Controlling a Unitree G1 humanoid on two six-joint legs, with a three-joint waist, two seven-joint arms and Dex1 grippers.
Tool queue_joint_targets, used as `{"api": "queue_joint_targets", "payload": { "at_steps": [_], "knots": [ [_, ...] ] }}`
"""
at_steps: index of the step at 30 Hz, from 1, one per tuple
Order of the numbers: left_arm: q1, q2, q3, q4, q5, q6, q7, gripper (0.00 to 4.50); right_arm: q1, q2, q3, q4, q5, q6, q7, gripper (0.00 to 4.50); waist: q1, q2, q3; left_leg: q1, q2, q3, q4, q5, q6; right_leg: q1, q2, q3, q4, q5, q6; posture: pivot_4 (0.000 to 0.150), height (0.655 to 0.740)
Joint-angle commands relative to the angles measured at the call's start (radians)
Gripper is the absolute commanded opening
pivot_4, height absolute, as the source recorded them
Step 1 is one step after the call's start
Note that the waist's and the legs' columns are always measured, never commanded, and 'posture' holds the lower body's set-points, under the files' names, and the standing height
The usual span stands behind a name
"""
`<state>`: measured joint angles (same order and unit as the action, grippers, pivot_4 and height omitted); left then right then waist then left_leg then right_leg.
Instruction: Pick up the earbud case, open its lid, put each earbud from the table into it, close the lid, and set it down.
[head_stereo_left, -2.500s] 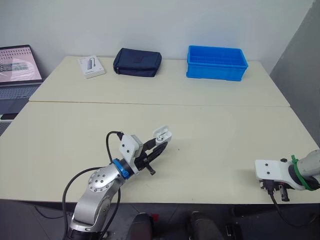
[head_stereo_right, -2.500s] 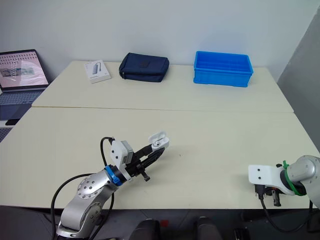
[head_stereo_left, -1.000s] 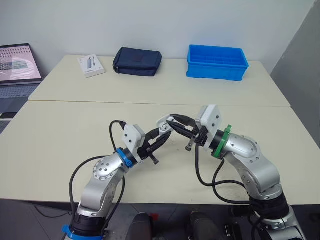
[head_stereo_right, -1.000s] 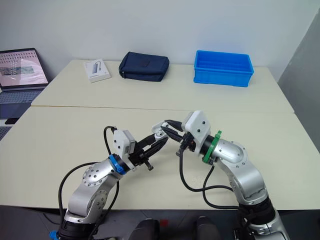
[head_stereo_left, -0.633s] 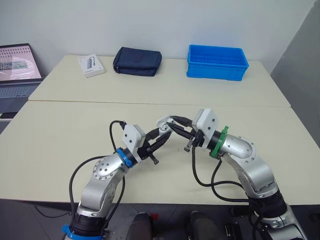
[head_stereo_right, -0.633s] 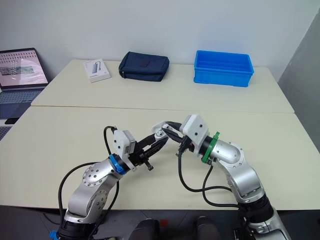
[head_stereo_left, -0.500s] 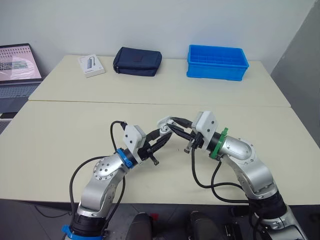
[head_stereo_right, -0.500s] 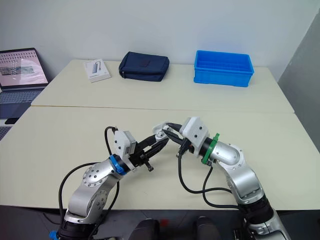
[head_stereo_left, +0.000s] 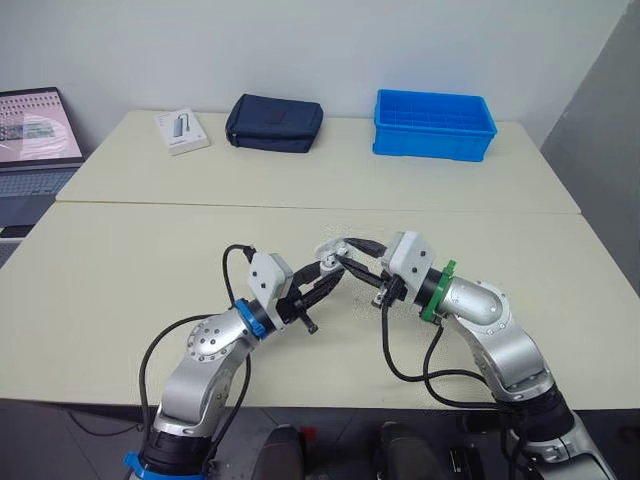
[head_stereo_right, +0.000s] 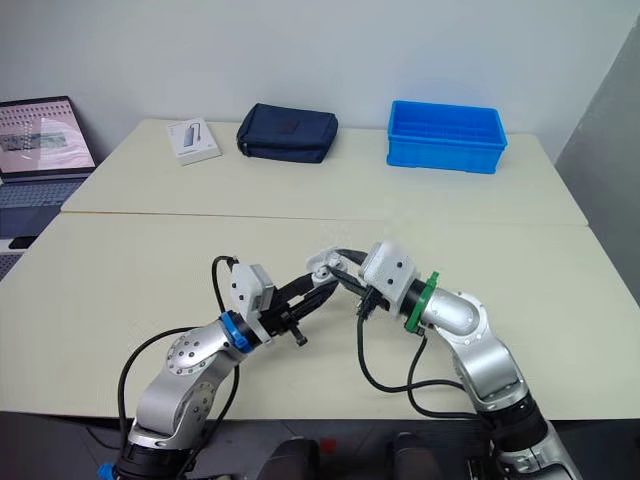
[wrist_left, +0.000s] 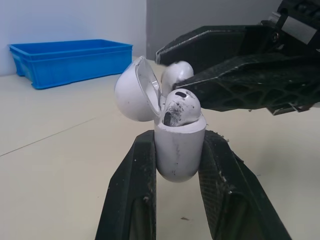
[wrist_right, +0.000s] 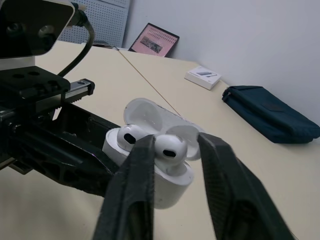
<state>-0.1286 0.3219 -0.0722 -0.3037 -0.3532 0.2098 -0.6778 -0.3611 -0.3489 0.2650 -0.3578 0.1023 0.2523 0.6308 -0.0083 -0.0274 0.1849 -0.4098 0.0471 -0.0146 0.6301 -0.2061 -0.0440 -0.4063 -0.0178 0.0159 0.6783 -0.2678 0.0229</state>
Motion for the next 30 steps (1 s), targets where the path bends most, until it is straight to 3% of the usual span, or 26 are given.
{"api": "queue_joint_targets", "payload": {
  "at_steps": [1, 8, 14, 17, 23, 30],
  "knots": [
    [-0.016, -0.005, 0.000, -0.047, -0.019, -0.021, -0.005, 0.78, 0.004, -0.008, -0.001, -0.033, 0.025, 0.015, 0.023, 2.70, 0.000, 0.000, 0.000, 0.000, 0.000, 0.000, 0.000, 0.000, 0.000, 0.000, 0.000, 0.000, 0.000, 0.000, 0.000, 0.150, 0.7376],
    [-0.025, -0.004, 0.000, -0.027, -0.025, -0.007, -0.014, 0.78, 0.038, -0.129, -0.177, -0.183, 0.179, 0.157, 0.072, 2.70, 0.005, 0.000, 0.000, -0.001, 0.000, 0.000, 0.000, 0.000, 0.000, 0.000, -0.001, 0.000, -0.001, 0.000, 0.000, 0.150, 0.7376],
    [-0.092, 0.023, -0.033, 0.035, -0.095, 0.052, -0.144, 0.78, 0.094, -0.361, -0.363, -0.267, 0.310, 0.365, 0.149, 2.70, 0.007, 0.000, 0.000, -0.001, 0.000, 0.000, 0.000, 0.000, 0.000, 0.000, -0.001, -0.001, -0.002, -0.001, -0.001, 0.150, 0.7376],
    [-0.136, 0.045, -0.078, 0.059, -0.143, 0.111, -0.249, 0.78, 0.063, -0.452, -0.404, -0.221, 0.351, 0.400, 0.204, 2.13, 0.003, 0.000, 0.000, -0.001, -0.001, 0.000, 0.000, 0.000, 0.000, 0.000, -0.001, 0.000, -0.002, -0.001, -0.001, 0.150, 0.7376],
    [-0.233, 0.069, -0.167, 0.111, -0.206, 0.227, -0.432, 0.78, -0.080, -0.552, -0.301, -0.072, 0.351, 0.414, 0.332, 0.01, -0.007, 0.000, 0.000, -0.001, 0.000, 0.000, 0.000, 0.000, 0.000, 0.000, 0.000, -0.001, -0.002, -0.001, -0.001, 0.150, 0.7376],
    [-0.312, 0.047, -0.195, 0.189, -0.202, 0.249, -0.507, 0.78, -0.172, -0.541, -0.185, -0.057, 0.413, 0.489, 0.441, 0.00, -0.010, 0.000, 0.000, -0.005, -0.001, -0.001, -0.001, 0.000, 0.000, -0.002, 0.000, -0.002, -0.004, -0.001, -0.001, 0.150, 0.7376]
  ]
}}
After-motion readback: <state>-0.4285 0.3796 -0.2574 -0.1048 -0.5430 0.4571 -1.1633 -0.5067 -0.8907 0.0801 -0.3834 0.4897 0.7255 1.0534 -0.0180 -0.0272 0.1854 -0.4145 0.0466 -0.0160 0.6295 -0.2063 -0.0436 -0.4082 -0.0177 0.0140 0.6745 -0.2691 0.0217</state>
